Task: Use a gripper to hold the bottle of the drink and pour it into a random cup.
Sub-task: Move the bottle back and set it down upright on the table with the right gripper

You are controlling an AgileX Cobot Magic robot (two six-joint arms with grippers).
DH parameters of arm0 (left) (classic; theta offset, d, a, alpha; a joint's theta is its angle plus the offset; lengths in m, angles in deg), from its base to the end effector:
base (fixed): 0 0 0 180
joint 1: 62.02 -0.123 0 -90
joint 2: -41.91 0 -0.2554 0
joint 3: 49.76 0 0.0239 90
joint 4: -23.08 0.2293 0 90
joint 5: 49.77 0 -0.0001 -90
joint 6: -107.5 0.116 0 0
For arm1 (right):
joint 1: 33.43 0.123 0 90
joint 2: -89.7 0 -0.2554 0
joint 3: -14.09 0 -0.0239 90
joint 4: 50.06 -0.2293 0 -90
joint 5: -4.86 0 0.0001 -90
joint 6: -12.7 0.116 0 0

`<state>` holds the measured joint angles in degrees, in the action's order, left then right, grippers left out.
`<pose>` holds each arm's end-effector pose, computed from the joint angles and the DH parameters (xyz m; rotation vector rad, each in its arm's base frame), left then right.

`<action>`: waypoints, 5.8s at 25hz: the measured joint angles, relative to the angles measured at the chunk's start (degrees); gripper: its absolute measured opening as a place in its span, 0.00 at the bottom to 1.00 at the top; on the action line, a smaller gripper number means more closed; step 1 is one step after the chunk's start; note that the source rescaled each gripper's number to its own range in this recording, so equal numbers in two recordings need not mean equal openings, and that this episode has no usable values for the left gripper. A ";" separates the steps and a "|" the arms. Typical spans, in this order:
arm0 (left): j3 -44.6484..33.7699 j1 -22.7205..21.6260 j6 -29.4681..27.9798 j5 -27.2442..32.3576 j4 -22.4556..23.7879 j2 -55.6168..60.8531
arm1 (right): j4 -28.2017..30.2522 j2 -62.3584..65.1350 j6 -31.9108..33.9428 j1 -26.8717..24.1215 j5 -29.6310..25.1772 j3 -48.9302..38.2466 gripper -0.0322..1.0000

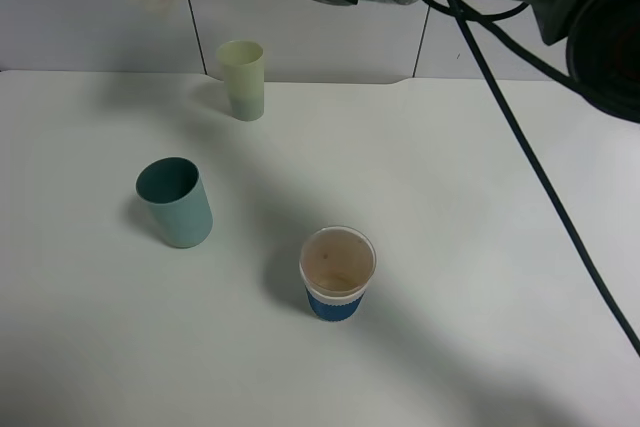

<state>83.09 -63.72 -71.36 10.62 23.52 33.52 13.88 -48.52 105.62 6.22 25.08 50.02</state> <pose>0.0271 0.0016 0.2589 -0.0103 2.0235 0.0405 0.3849 0.3657 0.2617 -0.4014 1.7144 1.1741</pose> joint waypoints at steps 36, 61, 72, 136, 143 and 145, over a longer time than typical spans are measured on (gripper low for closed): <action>0.00 0.00 0.05 0.00 0.00 0.00 | -40.15 7.97 -76.04 -0.51 -41.24 0.00 0.04; 0.00 0.00 0.05 0.00 0.00 0.00 | -63.95 16.05 -100.57 -8.36 -7.53 -36.49 0.04; 0.00 0.00 0.05 0.00 0.00 0.00 | -63.95 16.02 -100.73 -11.64 25.81 -56.53 0.04; 0.00 0.00 0.05 0.00 0.00 0.00 | -64.51 2.02 -98.56 -15.42 36.39 -59.00 0.38; 0.00 0.00 0.05 0.00 0.00 0.00 | -64.51 2.19 -98.26 -15.42 37.20 -59.05 0.98; 0.00 0.00 0.05 0.00 0.00 0.00 | -64.51 2.74 -98.32 -15.42 37.14 -59.05 0.99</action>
<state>83.09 -63.72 -71.31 10.62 23.52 33.52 -50.63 -45.78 7.30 -9.20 62.22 -9.03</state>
